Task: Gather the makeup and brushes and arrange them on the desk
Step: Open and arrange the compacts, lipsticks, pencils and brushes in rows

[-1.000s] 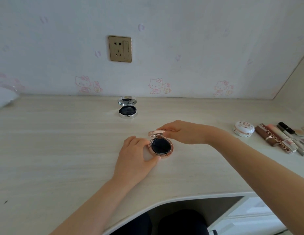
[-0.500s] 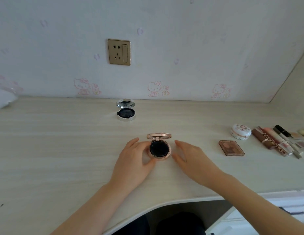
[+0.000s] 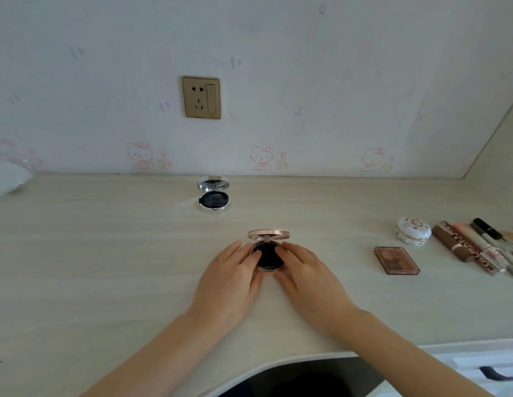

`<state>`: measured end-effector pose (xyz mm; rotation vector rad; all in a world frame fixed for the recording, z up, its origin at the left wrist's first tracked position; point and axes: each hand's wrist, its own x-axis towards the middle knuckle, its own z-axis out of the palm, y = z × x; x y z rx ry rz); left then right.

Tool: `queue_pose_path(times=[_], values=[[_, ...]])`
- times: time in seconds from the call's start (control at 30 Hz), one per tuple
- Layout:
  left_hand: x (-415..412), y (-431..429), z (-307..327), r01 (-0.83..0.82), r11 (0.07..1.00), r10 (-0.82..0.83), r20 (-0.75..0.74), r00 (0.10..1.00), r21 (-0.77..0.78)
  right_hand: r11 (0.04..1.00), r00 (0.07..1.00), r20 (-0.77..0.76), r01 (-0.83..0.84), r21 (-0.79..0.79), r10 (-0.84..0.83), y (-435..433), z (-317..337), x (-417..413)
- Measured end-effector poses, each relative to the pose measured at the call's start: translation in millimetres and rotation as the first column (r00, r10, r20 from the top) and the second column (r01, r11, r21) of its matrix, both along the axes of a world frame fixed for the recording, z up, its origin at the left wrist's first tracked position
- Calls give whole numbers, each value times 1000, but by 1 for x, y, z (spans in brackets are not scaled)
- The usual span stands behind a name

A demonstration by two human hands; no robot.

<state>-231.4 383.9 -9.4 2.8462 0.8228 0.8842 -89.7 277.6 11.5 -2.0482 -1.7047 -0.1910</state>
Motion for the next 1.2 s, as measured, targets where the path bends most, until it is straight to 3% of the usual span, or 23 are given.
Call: queue_pose_path(times=[0.43, 0.6, 1.2], values=[[44, 63, 6, -30, 995, 38, -75, 997, 99, 984, 996, -29, 77, -157, -83, 67, 5, 38], [61, 88, 8, -53, 983, 64, -58, 996, 173, 981, 993, -25, 112, -161, -118, 96, 5, 50], [83, 133, 6, -90, 976, 106, -69, 992, 198, 972, 996, -17, 77, -224, -82, 145, 6, 70]])
